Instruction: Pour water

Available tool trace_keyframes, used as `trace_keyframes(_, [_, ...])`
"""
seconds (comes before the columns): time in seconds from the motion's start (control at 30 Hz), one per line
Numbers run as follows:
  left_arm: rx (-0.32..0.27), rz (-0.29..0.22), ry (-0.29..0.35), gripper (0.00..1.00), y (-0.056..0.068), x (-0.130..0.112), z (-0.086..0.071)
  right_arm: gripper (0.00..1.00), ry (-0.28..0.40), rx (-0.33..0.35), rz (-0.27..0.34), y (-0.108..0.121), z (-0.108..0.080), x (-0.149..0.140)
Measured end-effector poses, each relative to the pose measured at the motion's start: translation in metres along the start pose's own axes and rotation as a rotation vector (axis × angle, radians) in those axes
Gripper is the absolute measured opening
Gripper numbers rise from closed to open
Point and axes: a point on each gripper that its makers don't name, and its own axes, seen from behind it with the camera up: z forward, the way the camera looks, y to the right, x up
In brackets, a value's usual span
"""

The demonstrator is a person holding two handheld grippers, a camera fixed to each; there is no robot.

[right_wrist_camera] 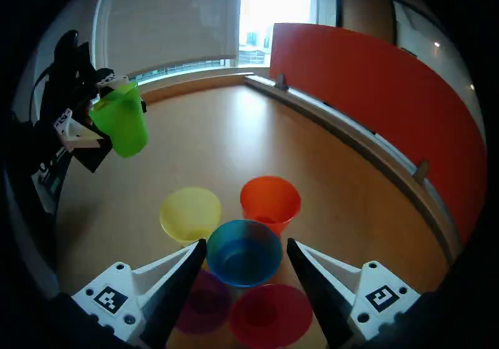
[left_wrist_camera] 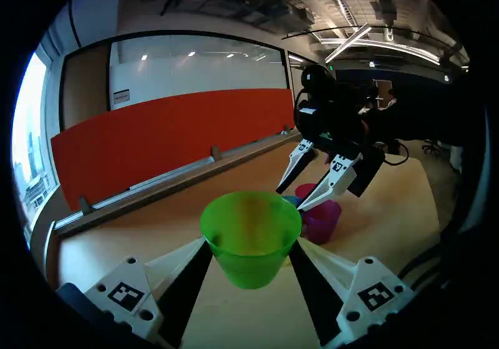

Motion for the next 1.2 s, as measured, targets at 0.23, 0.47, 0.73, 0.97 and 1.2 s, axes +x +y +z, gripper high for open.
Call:
trace_keyframes(0.23, [0.000,-0.002,0.000,0.81,0.000,-0.003,-0.002,1.00,-0.028,0.008,0.003,-0.002,0.006,-0.005])
trace_keyframes(0.47, [-0.005,-0.006,0.001,0.82,0.000,-0.005,-0.002,1.00,-0.061,0.004,-0.013,-0.003,0.011,-0.012])
trace_keyframes(0.73, [-0.007,-0.011,-0.001,0.81,0.000,-0.010,-0.002,0.99,-0.077,0.004,0.003,-0.004,0.016,-0.013])
trace_keyframes(0.97, [-0.008,-0.014,0.000,0.82,-0.001,-0.012,-0.002,0.99,-0.092,0.002,0.017,-0.005,0.016,-0.013])
trace_keyframes(1.2, [-0.010,-0.010,-0.002,0.82,-0.001,-0.013,-0.001,0.98,-0.106,0.000,0.016,-0.005,0.014,-0.015])
